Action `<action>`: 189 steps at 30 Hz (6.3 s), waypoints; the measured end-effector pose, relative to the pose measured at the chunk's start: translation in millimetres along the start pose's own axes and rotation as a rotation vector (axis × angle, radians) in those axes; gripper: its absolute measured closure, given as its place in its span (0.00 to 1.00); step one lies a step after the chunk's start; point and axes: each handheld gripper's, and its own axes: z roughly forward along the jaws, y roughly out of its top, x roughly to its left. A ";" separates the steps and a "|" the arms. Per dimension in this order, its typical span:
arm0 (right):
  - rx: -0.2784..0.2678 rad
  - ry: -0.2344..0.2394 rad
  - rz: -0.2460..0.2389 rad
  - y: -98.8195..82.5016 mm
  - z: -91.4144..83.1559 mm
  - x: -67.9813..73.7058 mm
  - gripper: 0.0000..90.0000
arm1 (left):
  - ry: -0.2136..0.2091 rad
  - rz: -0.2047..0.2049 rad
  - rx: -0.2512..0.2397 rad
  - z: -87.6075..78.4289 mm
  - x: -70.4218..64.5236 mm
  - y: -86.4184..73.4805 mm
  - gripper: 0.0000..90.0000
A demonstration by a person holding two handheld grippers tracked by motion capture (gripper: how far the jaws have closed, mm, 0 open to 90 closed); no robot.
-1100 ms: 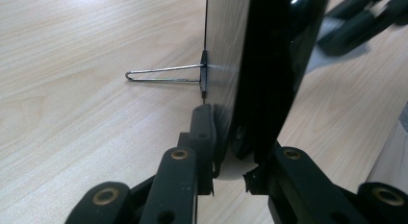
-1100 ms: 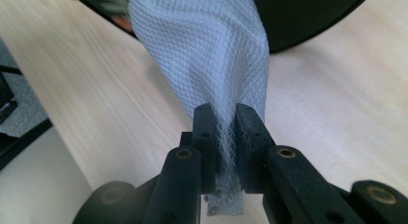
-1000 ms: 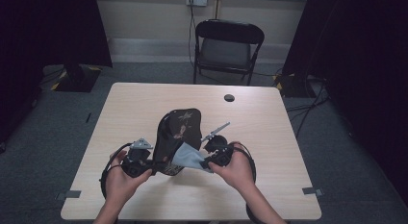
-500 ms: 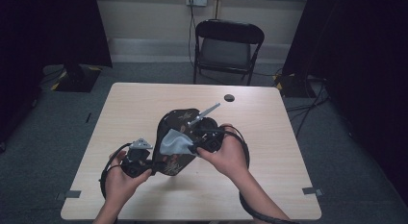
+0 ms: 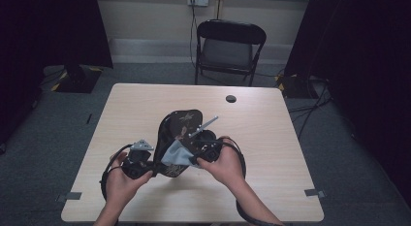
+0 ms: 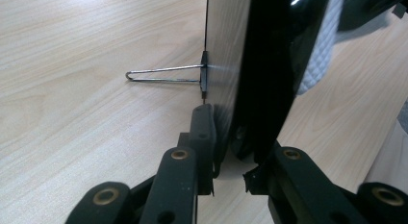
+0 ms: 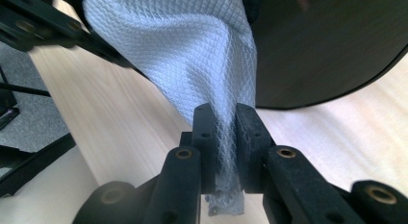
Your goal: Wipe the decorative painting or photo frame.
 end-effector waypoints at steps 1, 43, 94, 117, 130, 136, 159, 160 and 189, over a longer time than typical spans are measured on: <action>0.005 0.002 0.009 -2.3 3.9 -1.1 0.90 | 0.000 0.000 0.000 0.0 0.0 0.0 0.87; 0.084 0.012 0.058 -49.6 40.6 -17.9 0.90 | -0.006 -0.007 -0.021 -11.0 1.3 -3.9 0.82; 0.082 0.020 0.042 -37.6 53.6 -15.4 0.90 | 0.075 0.000 -0.028 -8.5 -7.5 -4.2 0.87; 0.091 0.011 0.038 -47.5 43.5 -16.4 0.90 | 0.046 -0.001 -0.011 -15.6 -0.5 -8.7 0.76; -0.046 0.013 -0.029 -16.3 -14.7 1.3 0.90 | 0.038 -0.001 -0.016 -18.4 -0.4 -11.0 0.68; -0.088 0.022 -0.055 0.3 -26.9 9.9 0.90 | 0.023 -0.005 -0.017 -18.8 -0.2 -11.2 0.61; 0.032 0.057 -0.020 -21.4 36.9 8.3 0.90 | 0.020 -0.002 -0.011 -19.3 0.1 -14.1 0.57; 0.034 0.059 -0.015 -22.8 39.0 7.3 0.90 | 0.020 0.002 -0.009 -19.4 0.2 -14.0 0.56; 0.087 0.042 0.017 -48.5 51.4 -6.7 0.90 | 0.019 -0.006 -0.008 -23.0 2.6 -14.1 0.48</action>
